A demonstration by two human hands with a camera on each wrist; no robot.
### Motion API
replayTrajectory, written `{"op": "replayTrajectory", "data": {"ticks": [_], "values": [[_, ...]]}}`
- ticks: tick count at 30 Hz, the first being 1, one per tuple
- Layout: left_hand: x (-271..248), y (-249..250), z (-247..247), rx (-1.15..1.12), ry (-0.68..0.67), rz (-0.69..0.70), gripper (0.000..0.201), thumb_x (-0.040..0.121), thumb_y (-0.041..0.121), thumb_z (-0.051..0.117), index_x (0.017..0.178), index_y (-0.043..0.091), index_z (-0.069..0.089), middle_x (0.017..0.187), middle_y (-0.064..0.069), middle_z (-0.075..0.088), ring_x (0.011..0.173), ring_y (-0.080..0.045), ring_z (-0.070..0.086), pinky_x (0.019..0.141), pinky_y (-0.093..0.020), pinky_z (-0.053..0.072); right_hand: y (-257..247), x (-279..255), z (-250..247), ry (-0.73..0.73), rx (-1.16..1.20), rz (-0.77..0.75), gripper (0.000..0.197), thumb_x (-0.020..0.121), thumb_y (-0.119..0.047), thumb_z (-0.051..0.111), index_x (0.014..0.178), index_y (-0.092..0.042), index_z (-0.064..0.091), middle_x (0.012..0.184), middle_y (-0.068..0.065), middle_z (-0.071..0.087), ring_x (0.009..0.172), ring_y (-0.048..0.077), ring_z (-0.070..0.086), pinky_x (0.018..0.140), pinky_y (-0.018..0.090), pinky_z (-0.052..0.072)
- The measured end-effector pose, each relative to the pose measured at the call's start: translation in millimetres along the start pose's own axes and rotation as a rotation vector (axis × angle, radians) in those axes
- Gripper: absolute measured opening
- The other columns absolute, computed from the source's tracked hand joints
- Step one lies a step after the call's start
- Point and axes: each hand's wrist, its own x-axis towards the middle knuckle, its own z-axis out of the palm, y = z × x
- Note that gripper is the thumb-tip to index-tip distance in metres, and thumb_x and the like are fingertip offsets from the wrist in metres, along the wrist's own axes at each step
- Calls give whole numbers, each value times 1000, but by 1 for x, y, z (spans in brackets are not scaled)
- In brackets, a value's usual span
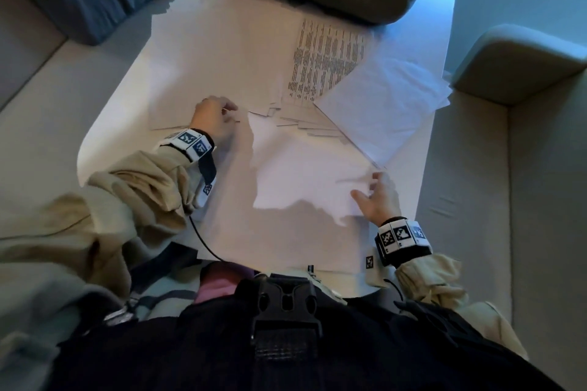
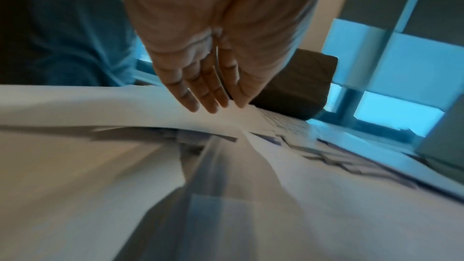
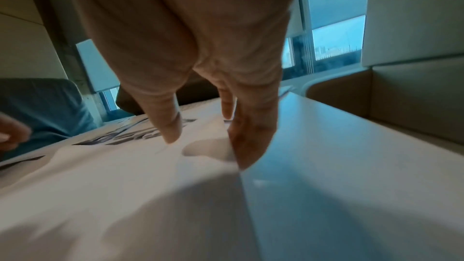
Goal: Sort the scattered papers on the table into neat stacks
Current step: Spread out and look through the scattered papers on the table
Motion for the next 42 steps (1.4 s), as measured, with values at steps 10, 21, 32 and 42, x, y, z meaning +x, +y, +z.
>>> {"op": "replayTrajectory", "data": {"ticks": [10,21,32,42], "values": [[48,26,27,327,-147,-81,66,75,42,66,128,12,41,144,-13,28,131,-36,27,106,-50,34,6,16,7,-27,-182,-20,70,77,-31,75,139,-19,44,154,16,15,143,30,16,112,47,29],[51,21,28,408,-128,13,41,87,13,52,124,0,41,128,-23,47,110,-42,50,92,-45,45,12,24,10,-37,-135,23,79,75,-32,77,143,-23,38,155,11,13,146,29,10,112,54,27],[50,12,31,319,-76,-120,94,60,60,65,135,14,33,147,-9,27,135,-33,27,108,-48,32,12,23,11,-33,-130,22,78,74,-32,76,142,-22,39,155,11,14,145,30,13,111,55,28],[47,8,23,350,-28,-76,105,48,72,67,131,17,33,136,-8,39,120,-32,41,97,-47,42,13,22,12,-28,-133,17,80,75,-34,76,144,-21,37,154,12,15,145,31,12,112,53,27]]}}
